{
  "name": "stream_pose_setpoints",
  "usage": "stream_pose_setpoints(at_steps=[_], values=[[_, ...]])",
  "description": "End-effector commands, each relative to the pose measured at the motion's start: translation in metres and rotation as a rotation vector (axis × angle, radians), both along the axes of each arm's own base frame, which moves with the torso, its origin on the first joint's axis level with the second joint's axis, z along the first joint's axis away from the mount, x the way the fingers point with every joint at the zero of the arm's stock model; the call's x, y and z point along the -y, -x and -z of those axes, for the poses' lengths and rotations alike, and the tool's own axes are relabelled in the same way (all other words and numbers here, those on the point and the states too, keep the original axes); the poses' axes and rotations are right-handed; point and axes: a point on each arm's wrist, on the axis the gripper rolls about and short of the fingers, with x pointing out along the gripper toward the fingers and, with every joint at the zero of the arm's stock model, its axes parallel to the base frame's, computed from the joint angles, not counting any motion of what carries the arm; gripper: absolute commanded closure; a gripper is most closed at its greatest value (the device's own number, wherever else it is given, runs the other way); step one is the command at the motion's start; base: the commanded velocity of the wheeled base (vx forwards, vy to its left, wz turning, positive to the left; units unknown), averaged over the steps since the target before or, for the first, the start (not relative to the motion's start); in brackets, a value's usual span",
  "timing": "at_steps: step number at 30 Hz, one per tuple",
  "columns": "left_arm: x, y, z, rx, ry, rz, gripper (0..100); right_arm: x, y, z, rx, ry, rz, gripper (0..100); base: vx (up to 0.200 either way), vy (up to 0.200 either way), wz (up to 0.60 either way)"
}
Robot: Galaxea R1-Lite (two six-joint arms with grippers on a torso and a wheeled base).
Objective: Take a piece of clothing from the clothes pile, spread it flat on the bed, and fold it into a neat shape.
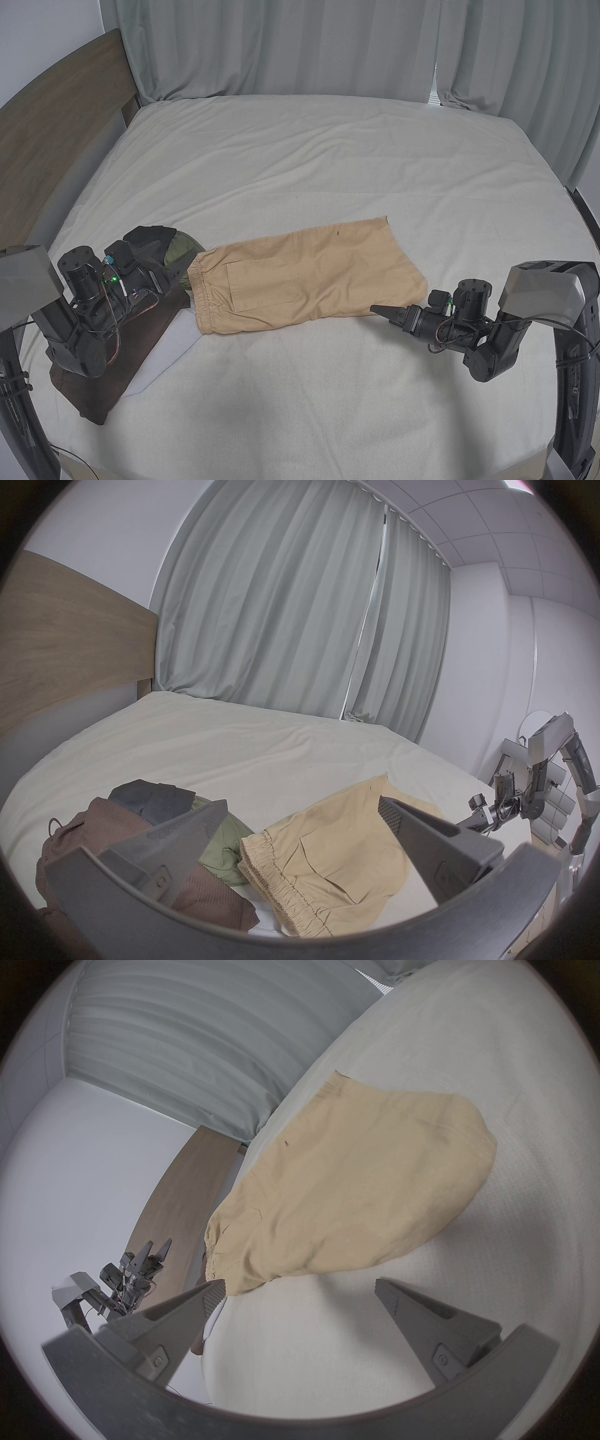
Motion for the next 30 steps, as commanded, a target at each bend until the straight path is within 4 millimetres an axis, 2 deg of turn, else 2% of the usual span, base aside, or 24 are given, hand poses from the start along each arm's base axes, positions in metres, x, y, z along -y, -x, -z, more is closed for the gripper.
stream_pose_setpoints(at_steps=[1, 10, 16, 23, 30], values=[[0.001, 0.0, 0.001, -0.003, 0.0, 0.003, 0, -0.001, -0.006, 0.013, -0.01, 0.011, 0.025, 0, 0.0, 0.0, 0.0], [0.001, 0.0, 0.001, -0.003, 0.0, 0.002, 0, -0.005, -0.021, 0.027, 0.009, 0.022, 0.083, 0, 0.0, 0.0, 0.0], [0.001, 0.0, 0.001, -0.003, 0.0, 0.003, 0, -0.016, -0.035, 0.036, 0.048, 0.029, 0.14, 0, 0.0, 0.0, 0.0], [0.001, 0.0, 0.001, -0.002, 0.002, 0.003, 0, -0.031, -0.039, 0.029, 0.025, -0.077, 0.158, 0, 0.0, 0.0, 0.0], [0.001, 0.0, 0.001, -0.004, 0.002, 0.005, 0, -0.039, -0.04, 0.025, 0.047, -0.106, 0.142, 0, 0.0, 0.0, 0.0]])
